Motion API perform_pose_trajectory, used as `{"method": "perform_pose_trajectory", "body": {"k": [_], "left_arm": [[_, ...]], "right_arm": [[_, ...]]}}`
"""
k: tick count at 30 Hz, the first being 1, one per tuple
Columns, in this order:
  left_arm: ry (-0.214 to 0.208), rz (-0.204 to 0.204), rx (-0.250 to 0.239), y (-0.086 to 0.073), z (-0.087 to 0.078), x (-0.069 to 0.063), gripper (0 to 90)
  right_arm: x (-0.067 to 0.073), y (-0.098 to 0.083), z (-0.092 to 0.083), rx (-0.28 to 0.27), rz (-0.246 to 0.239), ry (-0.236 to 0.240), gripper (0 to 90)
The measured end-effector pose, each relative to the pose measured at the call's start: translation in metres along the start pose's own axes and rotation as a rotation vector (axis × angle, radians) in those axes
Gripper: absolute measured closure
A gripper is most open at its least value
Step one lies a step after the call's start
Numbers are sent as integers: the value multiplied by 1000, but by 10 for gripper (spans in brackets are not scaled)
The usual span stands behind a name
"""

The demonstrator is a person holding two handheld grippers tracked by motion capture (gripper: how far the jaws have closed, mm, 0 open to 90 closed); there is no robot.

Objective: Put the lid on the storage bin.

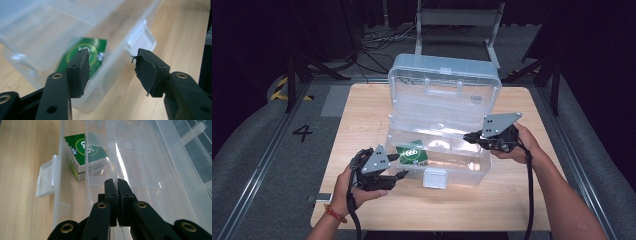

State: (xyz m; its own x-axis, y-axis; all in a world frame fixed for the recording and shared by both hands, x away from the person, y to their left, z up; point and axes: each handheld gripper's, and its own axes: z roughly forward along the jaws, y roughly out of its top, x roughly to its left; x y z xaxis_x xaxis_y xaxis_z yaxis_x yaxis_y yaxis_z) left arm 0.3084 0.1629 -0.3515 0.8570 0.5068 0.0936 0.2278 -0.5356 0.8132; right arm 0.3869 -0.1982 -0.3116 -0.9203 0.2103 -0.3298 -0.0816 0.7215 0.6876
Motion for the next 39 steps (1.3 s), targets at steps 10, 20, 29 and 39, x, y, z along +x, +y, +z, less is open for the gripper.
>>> {"method": "perform_pose_trajectory", "body": {"k": [10,20,29,39], "left_arm": [[4,-35,-37,22,-11,28,540],[21,-51,-77,53,-16,45,574],[44,-46,-43,82,-4,71,653],[119,-85,4,93,3,111,899]], "right_arm": [[6,-3,0,-6,-7,-2,881],[8,-4,0,-11,-5,-6,880],[9,-5,-1,-7,-5,-5,880],[10,-4,-1,-1,-9,-11,874]]}}
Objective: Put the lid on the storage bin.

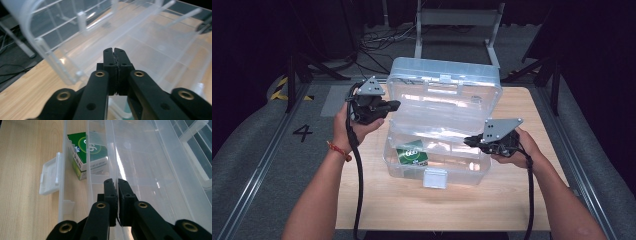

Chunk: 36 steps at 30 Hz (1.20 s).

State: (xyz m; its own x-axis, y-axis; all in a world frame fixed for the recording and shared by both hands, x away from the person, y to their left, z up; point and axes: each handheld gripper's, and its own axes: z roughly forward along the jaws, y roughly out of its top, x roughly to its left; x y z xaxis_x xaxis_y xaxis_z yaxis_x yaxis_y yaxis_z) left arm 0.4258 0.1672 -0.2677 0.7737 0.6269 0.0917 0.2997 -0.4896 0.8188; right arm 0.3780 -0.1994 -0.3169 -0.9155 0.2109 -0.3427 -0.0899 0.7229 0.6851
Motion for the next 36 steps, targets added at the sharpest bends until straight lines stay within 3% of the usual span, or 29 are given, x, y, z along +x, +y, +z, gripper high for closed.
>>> {"method": "perform_pose_trajectory", "body": {"k": [8,19,27,36], "left_arm": [[58,-50,-4,8,7,24,900],[84,-75,-11,13,19,44,900],[85,-78,-28,7,18,42,900],[90,-65,-42,1,14,36,900]], "right_arm": [[1,-1,0,-4,3,-6,872],[2,-3,-2,-5,6,-8,870],[3,-3,-2,2,13,-23,860],[14,-3,-4,0,6,-78,839]]}}
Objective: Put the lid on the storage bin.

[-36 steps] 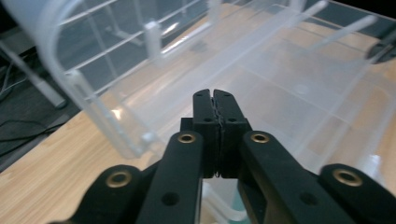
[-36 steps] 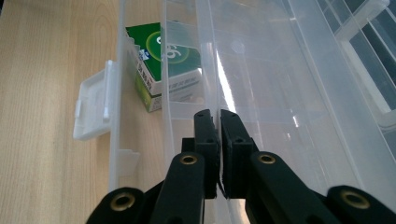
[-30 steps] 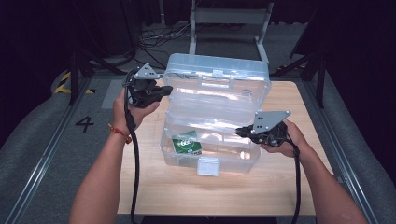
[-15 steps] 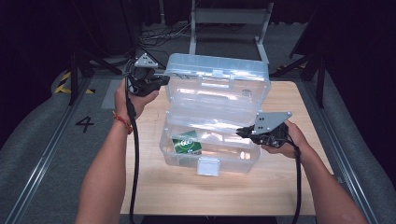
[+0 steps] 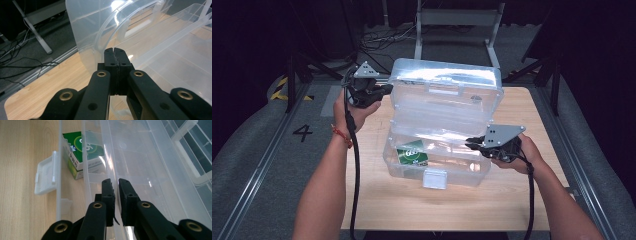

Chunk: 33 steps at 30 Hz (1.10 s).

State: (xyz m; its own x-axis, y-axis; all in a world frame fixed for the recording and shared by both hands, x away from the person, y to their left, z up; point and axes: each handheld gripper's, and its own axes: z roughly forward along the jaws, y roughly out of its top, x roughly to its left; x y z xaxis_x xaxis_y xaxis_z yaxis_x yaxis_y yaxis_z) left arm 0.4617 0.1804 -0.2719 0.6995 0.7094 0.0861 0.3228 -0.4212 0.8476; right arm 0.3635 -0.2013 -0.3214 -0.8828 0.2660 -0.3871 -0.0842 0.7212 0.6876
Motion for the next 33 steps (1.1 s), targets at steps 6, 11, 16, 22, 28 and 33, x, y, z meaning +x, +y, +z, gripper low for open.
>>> {"method": "perform_pose_trajectory", "body": {"k": [6,11,16,22,28,33], "left_arm": [[-10,17,1,-5,0,-8,896],[-16,15,-22,-6,-4,-14,899],[-25,18,-27,-8,-7,-18,899],[-41,24,-36,-16,-10,-26,900],[-61,22,-51,-26,-18,-27,900],[-70,34,-48,-32,-19,-32,900]], "right_arm": [[7,1,-2,21,-41,9,855],[11,1,-2,26,-45,9,853],[14,-1,-2,16,-44,4,852],[20,-5,-1,6,-50,-7,841],[23,-7,-2,0,-40,-12,837],[27,-9,-3,0,-24,-25,826]]}}
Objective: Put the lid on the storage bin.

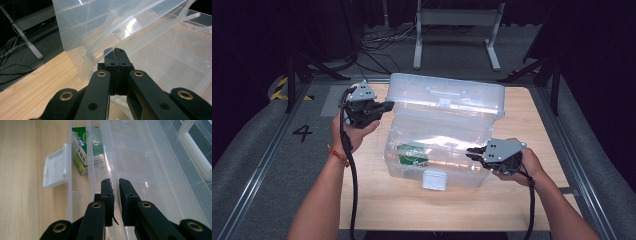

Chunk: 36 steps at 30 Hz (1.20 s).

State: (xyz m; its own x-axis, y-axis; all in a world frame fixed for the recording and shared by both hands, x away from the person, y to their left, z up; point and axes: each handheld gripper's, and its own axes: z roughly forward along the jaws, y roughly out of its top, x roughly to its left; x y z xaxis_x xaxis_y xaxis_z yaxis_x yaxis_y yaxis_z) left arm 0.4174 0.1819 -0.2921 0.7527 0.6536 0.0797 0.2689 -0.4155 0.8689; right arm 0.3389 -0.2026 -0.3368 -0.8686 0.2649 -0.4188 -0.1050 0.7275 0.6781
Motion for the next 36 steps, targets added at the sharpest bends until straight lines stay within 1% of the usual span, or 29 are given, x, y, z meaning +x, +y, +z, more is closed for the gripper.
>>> {"method": "perform_pose_trajectory", "body": {"k": [4,5,7,9,11,12,14,16,17,18,19,21,22,23,24,26,27,29,30,31,32,33,36], "left_arm": [[-8,1,-1,-3,1,-3,900],[-8,3,-1,-3,1,-3,900],[-11,3,-2,-4,1,-6,900],[-12,10,-1,-5,1,-7,900],[-16,11,-6,-7,0,-9,900],[-11,21,-3,-7,-1,-10,900],[-17,29,11,-8,-1,-12,900],[-18,35,19,-10,-2,-13,900],[-19,32,19,-11,-2,-14,900],[-17,33,25,-11,-2,-15,900],[-22,43,36,-13,-3,-16,900],[-22,40,36,-14,-3,-18,900],[-24,38,42,-15,-3,-18,900],[-25,34,44,-16,-4,-20,900],[-27,37,50,-18,-3,-21,900],[-28,53,69,-21,-3,-24,900],[-24,49,68,-23,-3,-26,900],[-20,47,63,-29,-3,-30,900],[-24,39,53,-34,-4,-32,900],[-29,38,50,-37,-5,-32,900],[-30,40,50,-39,-6,-33,900],[-44,52,52,-41,-7,-33,900],[-47,51,54,-45,-9,-34,900]], "right_arm": [[1,-2,-1,-6,9,-2,819],[1,-3,-1,-7,19,-8,814],[1,-5,-4,-7,30,-10,812],[1,-8,-6,-9,36,-10,812],[2,-11,-9,-14,46,-18,811],[3,-13,-11,-18,53,-22,815],[4,-17,-14,-28,65,-26,820],[6,-20,-16,-32,72,-31,821],[8,-22,-18,-34,76,-41,822],[9,-25,-21,-36,84,-38,836],[10,-27,-23,-42,85,-37,844],[9,-31,-31,-62,105,-40,866],[9,-31,-31,-62,105,-40,866],[9,-33,-33,-75,118,-31,866],[9,-34,-34,-75,128,-30,863],[11,-37,-36,-72,131,-34,862],[14,-37,-38,-75,122,-46,862],[16,-38,-40,-80,123,-39,866],[19,-39,-42,-77,122,-28,866],[20,-41,-43,-75,123,-30,866],[22,-42,-43,-73,124,-26,866],[23,-44,-44,-72,128,-26,867],[25,-48,-45,-68,141,-23,880]]}}
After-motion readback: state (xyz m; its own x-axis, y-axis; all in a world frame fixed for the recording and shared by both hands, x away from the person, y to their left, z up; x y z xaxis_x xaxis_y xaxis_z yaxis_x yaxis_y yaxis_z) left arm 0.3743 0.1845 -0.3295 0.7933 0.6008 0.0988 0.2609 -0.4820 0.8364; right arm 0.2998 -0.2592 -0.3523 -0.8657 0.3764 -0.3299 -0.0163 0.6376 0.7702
